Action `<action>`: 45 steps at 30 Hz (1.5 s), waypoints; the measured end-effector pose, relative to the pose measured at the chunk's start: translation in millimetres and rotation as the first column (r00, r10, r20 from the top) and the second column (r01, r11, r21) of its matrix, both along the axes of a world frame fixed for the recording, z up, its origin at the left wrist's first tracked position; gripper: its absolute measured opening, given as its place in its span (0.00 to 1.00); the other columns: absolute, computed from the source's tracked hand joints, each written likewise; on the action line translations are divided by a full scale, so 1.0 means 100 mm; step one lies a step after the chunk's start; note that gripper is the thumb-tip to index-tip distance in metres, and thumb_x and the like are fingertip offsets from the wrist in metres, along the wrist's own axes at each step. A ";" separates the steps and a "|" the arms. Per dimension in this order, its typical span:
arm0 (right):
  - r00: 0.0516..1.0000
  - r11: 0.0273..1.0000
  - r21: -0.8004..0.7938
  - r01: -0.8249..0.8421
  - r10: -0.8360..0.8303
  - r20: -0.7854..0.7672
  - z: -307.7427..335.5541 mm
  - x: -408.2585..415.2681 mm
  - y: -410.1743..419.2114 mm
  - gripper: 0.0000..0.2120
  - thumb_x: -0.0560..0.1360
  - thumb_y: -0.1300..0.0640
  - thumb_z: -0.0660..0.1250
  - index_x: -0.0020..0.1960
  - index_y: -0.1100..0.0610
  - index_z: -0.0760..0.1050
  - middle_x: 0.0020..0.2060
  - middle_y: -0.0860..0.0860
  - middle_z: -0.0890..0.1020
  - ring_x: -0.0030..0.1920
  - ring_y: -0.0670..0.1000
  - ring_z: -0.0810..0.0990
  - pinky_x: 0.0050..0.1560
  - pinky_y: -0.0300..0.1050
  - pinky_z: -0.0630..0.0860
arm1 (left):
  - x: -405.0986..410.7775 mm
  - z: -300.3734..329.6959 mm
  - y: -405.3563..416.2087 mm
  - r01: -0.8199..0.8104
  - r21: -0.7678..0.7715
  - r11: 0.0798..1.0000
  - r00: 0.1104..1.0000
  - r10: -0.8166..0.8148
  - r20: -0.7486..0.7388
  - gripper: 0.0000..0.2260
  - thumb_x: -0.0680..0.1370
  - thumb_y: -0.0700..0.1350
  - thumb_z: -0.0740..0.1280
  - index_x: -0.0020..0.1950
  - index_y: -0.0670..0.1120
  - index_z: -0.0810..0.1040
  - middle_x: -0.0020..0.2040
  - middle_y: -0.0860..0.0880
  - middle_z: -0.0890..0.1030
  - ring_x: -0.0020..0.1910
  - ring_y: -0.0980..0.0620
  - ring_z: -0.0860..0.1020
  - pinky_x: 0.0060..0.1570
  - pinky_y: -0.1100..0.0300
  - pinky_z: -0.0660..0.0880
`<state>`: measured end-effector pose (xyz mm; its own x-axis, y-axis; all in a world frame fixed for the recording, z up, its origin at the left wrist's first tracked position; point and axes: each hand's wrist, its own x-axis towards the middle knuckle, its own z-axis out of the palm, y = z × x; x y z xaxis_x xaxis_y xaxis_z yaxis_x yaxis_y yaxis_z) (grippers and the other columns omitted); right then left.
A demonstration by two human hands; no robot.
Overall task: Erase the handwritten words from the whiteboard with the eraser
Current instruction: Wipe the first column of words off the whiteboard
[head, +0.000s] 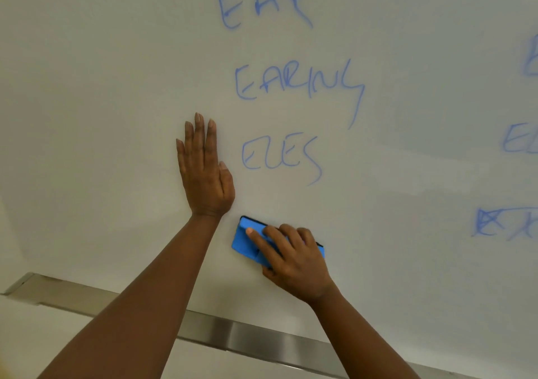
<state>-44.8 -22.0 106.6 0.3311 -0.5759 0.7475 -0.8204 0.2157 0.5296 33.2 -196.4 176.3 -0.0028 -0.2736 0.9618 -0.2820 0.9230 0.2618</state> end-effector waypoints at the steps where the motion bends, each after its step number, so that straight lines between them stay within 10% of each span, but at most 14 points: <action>1: 1.000 1.000 0.005 -0.003 0.003 -0.001 0.02 -0.03 0.03 0.30 0.65 0.54 0.71 0.65 0.55 0.67 0.50 0.51 0.80 0.46 0.53 0.77 0.40 0.44 0.74 | 0.00 0.01 0.00 0.002 0.000 1.000 1.000 -0.002 -0.002 0.29 0.72 0.39 0.53 0.74 0.37 0.58 0.74 0.36 0.60 0.74 0.42 0.54 0.74 0.49 0.46; 8: 0.992 0.957 -0.286 0.042 -0.007 0.122 0.50 -0.28 0.33 0.28 0.66 0.54 0.67 0.65 0.56 0.67 0.51 0.53 0.69 0.46 0.54 0.72 0.40 0.48 0.68 | -0.01 0.00 0.00 0.003 -0.009 1.000 1.000 -0.003 -0.020 0.28 0.73 0.39 0.52 0.74 0.37 0.58 0.74 0.38 0.59 0.75 0.43 0.54 0.74 0.49 0.47; 15: 0.926 0.713 -0.688 0.136 0.156 0.344 0.96 -0.35 0.44 0.28 0.68 0.54 0.70 0.64 0.60 0.66 0.54 0.56 0.72 0.52 0.54 0.71 0.51 0.44 0.70 | -0.03 -0.01 -0.01 -0.015 -0.019 1.000 0.999 0.014 -0.030 0.27 0.73 0.40 0.52 0.74 0.38 0.59 0.74 0.39 0.59 0.75 0.43 0.54 0.74 0.48 0.48; 24: 0.915 0.634 -0.714 0.295 0.027 0.403 0.80 -0.25 0.04 0.24 0.76 0.49 0.62 0.68 0.58 0.64 0.62 0.55 0.67 0.58 0.56 0.69 0.55 0.48 0.67 | -0.04 -0.01 0.00 -0.026 -0.011 1.000 0.999 0.025 -0.035 0.27 0.73 0.40 0.52 0.73 0.37 0.59 0.74 0.39 0.60 0.74 0.43 0.55 0.74 0.47 0.50; 37: 0.998 0.894 -0.445 0.060 -0.050 0.034 0.72 -0.08 -0.13 0.25 0.65 0.56 0.71 0.62 0.56 0.74 0.60 0.53 0.71 0.49 0.55 0.74 0.42 0.49 0.75 | 0.00 -0.01 0.03 -0.024 0.001 1.000 0.999 0.024 -0.023 0.27 0.72 0.39 0.53 0.72 0.36 0.61 0.73 0.37 0.61 0.74 0.43 0.56 0.73 0.48 0.49; 45: 0.988 0.752 -0.648 0.120 -0.023 0.156 0.98 -0.23 -0.01 0.26 0.68 0.55 0.68 0.64 0.60 0.69 0.61 0.53 0.71 0.51 0.54 0.73 0.45 0.48 0.69 | -0.03 -0.02 0.01 -0.025 -0.010 1.000 0.999 0.025 -0.034 0.27 0.73 0.39 0.53 0.73 0.38 0.60 0.74 0.41 0.59 0.74 0.44 0.55 0.74 0.48 0.50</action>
